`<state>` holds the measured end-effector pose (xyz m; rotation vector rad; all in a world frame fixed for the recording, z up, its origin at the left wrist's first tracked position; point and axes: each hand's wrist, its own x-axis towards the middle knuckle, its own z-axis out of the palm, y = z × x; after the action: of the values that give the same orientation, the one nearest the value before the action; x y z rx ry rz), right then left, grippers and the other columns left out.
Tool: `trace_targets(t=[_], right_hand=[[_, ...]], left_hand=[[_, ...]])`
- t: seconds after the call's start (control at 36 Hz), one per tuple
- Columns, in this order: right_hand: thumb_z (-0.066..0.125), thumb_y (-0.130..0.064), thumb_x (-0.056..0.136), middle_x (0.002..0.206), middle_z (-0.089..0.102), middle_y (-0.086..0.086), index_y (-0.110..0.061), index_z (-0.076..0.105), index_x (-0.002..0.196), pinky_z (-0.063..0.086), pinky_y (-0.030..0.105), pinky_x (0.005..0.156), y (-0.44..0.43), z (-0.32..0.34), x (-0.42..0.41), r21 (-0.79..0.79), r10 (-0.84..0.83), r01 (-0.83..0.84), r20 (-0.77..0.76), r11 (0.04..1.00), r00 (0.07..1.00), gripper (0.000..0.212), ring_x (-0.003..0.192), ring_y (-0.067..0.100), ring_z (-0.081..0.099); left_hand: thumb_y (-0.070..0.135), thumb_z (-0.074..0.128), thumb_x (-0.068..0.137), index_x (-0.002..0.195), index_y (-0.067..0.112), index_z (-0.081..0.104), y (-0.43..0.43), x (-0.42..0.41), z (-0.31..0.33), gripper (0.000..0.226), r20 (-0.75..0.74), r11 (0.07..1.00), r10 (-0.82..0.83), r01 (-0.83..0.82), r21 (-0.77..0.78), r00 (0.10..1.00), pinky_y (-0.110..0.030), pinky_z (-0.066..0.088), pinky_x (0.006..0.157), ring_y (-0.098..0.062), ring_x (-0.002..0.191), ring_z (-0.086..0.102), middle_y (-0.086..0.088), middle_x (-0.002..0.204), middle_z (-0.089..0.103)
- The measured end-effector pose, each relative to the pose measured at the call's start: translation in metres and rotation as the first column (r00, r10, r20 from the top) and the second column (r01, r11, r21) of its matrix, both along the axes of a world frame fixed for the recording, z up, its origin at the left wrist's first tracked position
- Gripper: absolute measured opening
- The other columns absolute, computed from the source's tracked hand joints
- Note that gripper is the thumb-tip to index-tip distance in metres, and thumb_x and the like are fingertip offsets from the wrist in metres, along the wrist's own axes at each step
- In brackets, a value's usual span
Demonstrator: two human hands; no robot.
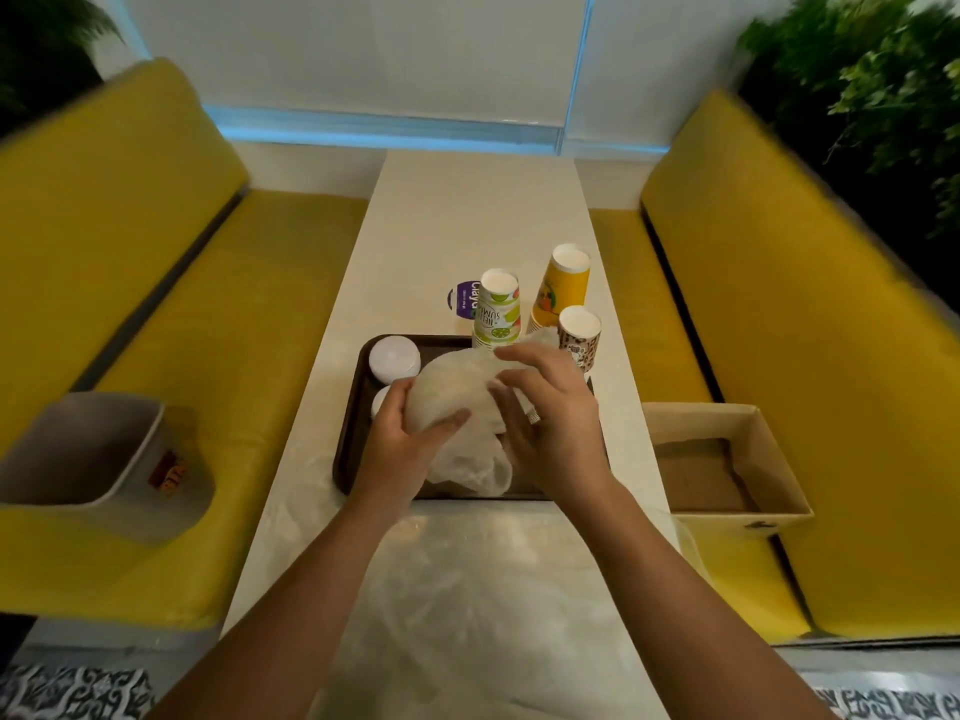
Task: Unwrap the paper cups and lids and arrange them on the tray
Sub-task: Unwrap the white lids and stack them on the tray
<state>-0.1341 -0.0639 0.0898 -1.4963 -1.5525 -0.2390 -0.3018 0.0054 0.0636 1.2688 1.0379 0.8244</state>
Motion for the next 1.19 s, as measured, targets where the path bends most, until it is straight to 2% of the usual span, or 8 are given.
trace_targets(t=[0.22,0.33,0.53,0.69,0.81,0.97,1.06,1.19], right_hand=[[0.059,-0.029,0.105,0.082,0.07,0.0,-0.011,0.071,0.093,0.044,0.052,0.111,-0.021,0.005,-0.013,-0.241,0.251,-0.235,0.038,0.942,0.967,0.024,0.079,0.016,0.064],[0.042,-0.029,0.11,0.086,0.069,0.0,-0.015,0.07,0.102,0.052,0.044,0.07,-0.015,0.011,-0.017,-0.434,0.095,-0.259,-0.363,0.863,0.927,0.032,0.078,0.015,0.062],[0.053,-0.019,0.104,0.134,0.062,0.002,-0.023,0.046,0.152,0.054,0.042,0.092,-0.001,0.013,-0.008,-0.653,-0.144,0.01,-0.151,0.757,0.978,0.049,0.116,0.021,0.061],[0.055,-0.047,0.106,0.097,0.072,-0.006,-0.018,0.073,0.111,0.052,0.038,0.083,0.001,0.031,0.005,-0.636,-0.17,-0.243,-0.516,0.733,0.84,0.035,0.091,0.011,0.065],[0.067,-0.014,0.099,0.091,0.063,-0.012,-0.012,0.075,0.096,0.046,0.024,0.077,0.002,0.029,-0.002,-0.389,-0.011,-0.117,-0.313,0.914,0.95,0.008,0.084,0.007,0.058],[0.041,0.016,0.093,0.125,0.068,-0.002,-0.025,0.068,0.132,0.053,0.015,0.085,0.0,0.032,-0.009,-0.305,0.135,-0.427,-0.659,0.851,0.74,0.063,0.105,-0.004,0.061],[0.052,-0.004,0.097,0.129,0.056,-0.016,-0.049,0.057,0.141,0.057,0.04,0.1,0.007,0.013,-0.008,-0.35,0.048,-0.329,-0.618,0.877,0.785,0.062,0.12,0.01,0.061],[0.067,-0.043,0.094,0.118,0.062,0.0,-0.063,0.052,0.132,0.061,0.053,0.092,0.009,0.006,-0.012,-0.398,-0.078,-0.352,-0.748,0.847,0.659,0.046,0.106,0.025,0.069]], left_hand=[[0.058,0.084,0.073,0.141,0.049,0.049,0.006,-0.006,0.002,0.077,0.043,0.998,0.019,-0.022,0.066,0.999,-0.055,0.058,0.099,-0.023,0.129,0.061,0.009,0.141,0.06],[0.027,0.065,0.081,0.14,0.048,0.053,0.006,-0.006,0.001,0.064,0.13,0.998,-0.004,-0.005,0.068,0.991,-0.045,0.061,0.093,-0.018,0.121,0.064,0.012,0.134,0.064],[0.02,0.051,0.09,0.14,0.034,0.059,0.001,-0.003,0.006,0.052,0.172,1.0,-0.005,0.001,0.022,0.985,-0.035,0.059,0.09,-0.018,0.125,0.064,0.004,0.136,0.066],[0.02,0.048,0.092,0.142,0.024,0.058,0.001,-0.006,0.011,0.05,0.138,1.0,0.007,-0.009,0.009,0.99,-0.043,0.055,0.101,-0.023,0.127,0.063,-0.001,0.135,0.067],[0.016,0.047,0.089,0.134,0.032,0.061,0.001,-0.004,0.009,0.05,0.043,0.995,-0.051,0.047,0.089,0.998,-0.029,0.059,0.089,-0.011,0.116,0.067,0.011,0.123,0.071],[0.024,0.049,0.09,0.14,0.029,0.06,-0.002,-0.003,0.008,0.051,0.064,0.999,-0.01,0.008,0.038,0.998,-0.043,0.057,0.096,-0.024,0.12,0.066,0.0,0.127,0.07],[0.029,0.052,0.088,0.145,0.026,0.056,-0.004,-0.005,0.01,0.058,0.121,0.998,0.007,0.0,-0.056,0.993,-0.056,0.049,0.108,-0.027,0.13,0.06,-0.005,0.139,0.064],[0.033,0.052,0.086,0.138,0.022,0.06,-0.003,-0.005,0.011,0.053,0.142,0.998,0.035,-0.026,-0.065,0.989,-0.029,0.056,0.087,-0.02,0.121,0.064,-0.003,0.128,0.068]])
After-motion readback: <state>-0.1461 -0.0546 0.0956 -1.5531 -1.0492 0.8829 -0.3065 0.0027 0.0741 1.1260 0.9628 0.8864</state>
